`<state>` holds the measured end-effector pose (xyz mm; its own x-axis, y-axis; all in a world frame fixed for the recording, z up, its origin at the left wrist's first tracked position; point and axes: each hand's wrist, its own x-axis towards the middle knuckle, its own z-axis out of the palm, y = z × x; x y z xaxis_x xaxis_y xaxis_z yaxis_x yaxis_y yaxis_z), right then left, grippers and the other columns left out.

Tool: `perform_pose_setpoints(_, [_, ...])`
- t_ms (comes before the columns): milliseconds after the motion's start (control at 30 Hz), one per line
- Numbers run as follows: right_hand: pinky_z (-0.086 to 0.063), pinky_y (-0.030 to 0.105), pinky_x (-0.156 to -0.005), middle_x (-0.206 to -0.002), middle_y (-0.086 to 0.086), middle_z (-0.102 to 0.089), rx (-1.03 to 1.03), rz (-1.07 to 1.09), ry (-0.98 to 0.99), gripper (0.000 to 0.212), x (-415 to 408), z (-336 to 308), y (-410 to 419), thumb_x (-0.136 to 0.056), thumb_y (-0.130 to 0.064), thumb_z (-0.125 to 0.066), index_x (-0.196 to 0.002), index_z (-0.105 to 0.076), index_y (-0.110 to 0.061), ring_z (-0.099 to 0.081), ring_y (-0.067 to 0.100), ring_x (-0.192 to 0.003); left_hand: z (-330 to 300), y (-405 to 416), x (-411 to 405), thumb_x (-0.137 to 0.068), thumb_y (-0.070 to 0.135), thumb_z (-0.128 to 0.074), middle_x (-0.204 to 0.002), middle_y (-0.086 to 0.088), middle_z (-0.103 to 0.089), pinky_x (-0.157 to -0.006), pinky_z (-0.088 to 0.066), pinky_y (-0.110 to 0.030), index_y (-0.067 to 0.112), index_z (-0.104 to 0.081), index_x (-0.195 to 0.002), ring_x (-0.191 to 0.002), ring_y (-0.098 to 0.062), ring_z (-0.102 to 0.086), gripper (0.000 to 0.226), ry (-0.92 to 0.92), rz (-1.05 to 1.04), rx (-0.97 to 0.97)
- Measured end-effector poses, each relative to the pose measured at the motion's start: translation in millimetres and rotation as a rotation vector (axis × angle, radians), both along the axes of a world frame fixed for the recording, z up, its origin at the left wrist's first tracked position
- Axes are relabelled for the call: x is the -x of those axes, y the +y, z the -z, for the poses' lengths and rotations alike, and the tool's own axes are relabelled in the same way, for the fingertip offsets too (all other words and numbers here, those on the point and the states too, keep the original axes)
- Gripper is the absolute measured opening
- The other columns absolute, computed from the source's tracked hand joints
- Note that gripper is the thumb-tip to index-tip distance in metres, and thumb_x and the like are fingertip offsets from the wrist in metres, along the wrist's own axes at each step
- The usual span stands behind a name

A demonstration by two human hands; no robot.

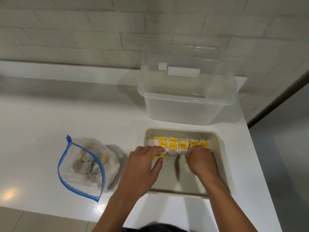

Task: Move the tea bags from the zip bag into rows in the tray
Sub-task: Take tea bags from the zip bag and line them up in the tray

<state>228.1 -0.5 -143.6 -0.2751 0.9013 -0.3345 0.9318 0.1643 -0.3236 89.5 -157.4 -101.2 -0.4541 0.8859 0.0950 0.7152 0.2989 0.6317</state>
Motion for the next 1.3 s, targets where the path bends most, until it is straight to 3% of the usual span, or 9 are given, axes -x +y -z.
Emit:
perform_pose_setpoints(300, [-0.048, 0.027, -0.072, -0.100, 0.004, -0.074, -0.036, -0.032, 0.006, 0.021, -6, -16, -6, -0.092, -0.026, -0.055, -0.099, -0.074, -0.020, -0.067, 0.030, -0.096, -4, -2, -1, -0.092, 0.041, -0.050, -0.102, 0.024, -0.066, -0.084, -0.047, -0.036, 0.041, -0.062, -0.115, -0.094, -0.005, -0.056, 0.026, 0.003, -0.003, 0.018])
perform_pose_setpoints(433, [-0.049, 0.029, -0.077, -0.105, -0.002, -0.074, -0.081, -0.035, 0.101, 0.022, 0, -41, -17, -0.092, -0.032, -0.057, -0.107, -0.071, -0.024, -0.065, 0.026, -0.103, -8, -2, -3, -0.091, 0.045, -0.044, -0.101, 0.021, -0.068, -0.080, -0.051, -0.040, 0.039, -0.062, -0.115, -0.090, -0.009, -0.059, 0.030, 0.024, 0.003, -0.014])
perform_pose_setpoints(567, [-0.045, 0.028, -0.070, -0.102, -0.010, -0.074, -0.107, -0.106, 0.174, 0.021, 11, -73, -38, -0.096, -0.036, -0.055, -0.112, -0.067, -0.029, -0.062, 0.020, -0.105, -17, -3, -2, -0.092, 0.039, -0.052, -0.100, 0.018, -0.068, -0.079, -0.053, -0.040, 0.037, -0.062, -0.115, -0.091, -0.010, -0.064, 0.025, 0.002, 0.002, -0.062])
perform_pose_setpoints(667, [-0.052, 0.033, -0.078, -0.100, -0.011, -0.075, -0.101, -0.163, 0.260, 0.022, 20, -91, -58, -0.096, -0.037, -0.056, -0.114, -0.066, -0.030, -0.064, 0.020, -0.103, -32, -8, 7, -0.092, 0.036, -0.055, -0.099, 0.017, -0.067, -0.078, -0.054, -0.035, 0.036, -0.062, -0.116, -0.089, -0.006, -0.064, 0.025, 0.029, -0.012, -0.088])
perform_pose_setpoints(800, [-0.050, 0.031, -0.079, -0.096, -0.018, -0.073, -0.086, -0.264, 0.359, 0.020, 35, -118, -86, -0.095, -0.035, -0.057, -0.113, -0.065, -0.036, -0.065, 0.013, -0.095, -55, -32, 23, -0.094, 0.036, -0.057, -0.102, 0.021, -0.065, -0.074, -0.051, -0.024, 0.038, -0.061, -0.120, -0.087, 0.000, -0.060, 0.027, 0.062, -0.057, -0.099])
perform_pose_setpoints(967, [-0.051, 0.018, -0.071, -0.083, -0.023, -0.069, 0.120, -0.355, 0.613, 0.016, 67, -140, -131, -0.094, -0.028, -0.062, -0.104, -0.069, -0.039, -0.066, 0.000, -0.071, -71, -87, 47, -0.094, 0.033, -0.063, -0.101, 0.025, -0.064, -0.075, -0.048, -0.013, 0.044, -0.057, -0.118, -0.089, 0.005, -0.061, 0.026, 0.071, -0.136, -0.072])
perform_pose_setpoints(1100, [-0.060, 0.031, -0.078, -0.089, -0.019, -0.071, 0.257, -0.407, 0.696, 0.018, 101, -130, -161, -0.095, -0.022, -0.061, -0.105, -0.072, -0.032, -0.069, 0.003, -0.084, -70, -126, 71, -0.091, 0.026, -0.068, -0.097, 0.026, -0.064, -0.071, -0.048, -0.014, 0.041, -0.063, -0.112, -0.085, 0.004, -0.062, 0.026, 0.060, -0.240, -0.067])
perform_pose_setpoints(1233, [-0.051, 0.015, -0.085, -0.103, -0.013, -0.073, 0.277, -0.527, 0.640, 0.030, 134, -116, -186, -0.100, -0.016, -0.051, -0.118, -0.069, -0.032, -0.067, 0.002, -0.096, -55, -146, 95, -0.089, 0.019, -0.069, -0.099, 0.024, -0.063, -0.073, -0.044, -0.016, 0.040, -0.063, -0.113, -0.092, -0.001, -0.056, 0.032, 0.081, -0.299, -0.027])
perform_pose_setpoints(1300, [-0.048, 0.019, -0.084, -0.109, -0.005, -0.071, 0.267, -0.613, 0.486, 0.032, 147, -103, -193, -0.101, -0.017, -0.046, -0.127, -0.063, -0.027, -0.064, 0.012, -0.102, -43, -150, 104, -0.084, 0.019, -0.074, -0.102, 0.017, -0.060, -0.079, -0.046, -0.027, 0.036, -0.064, -0.115, -0.097, -0.013, -0.049, 0.037, 0.144, -0.381, -0.002])
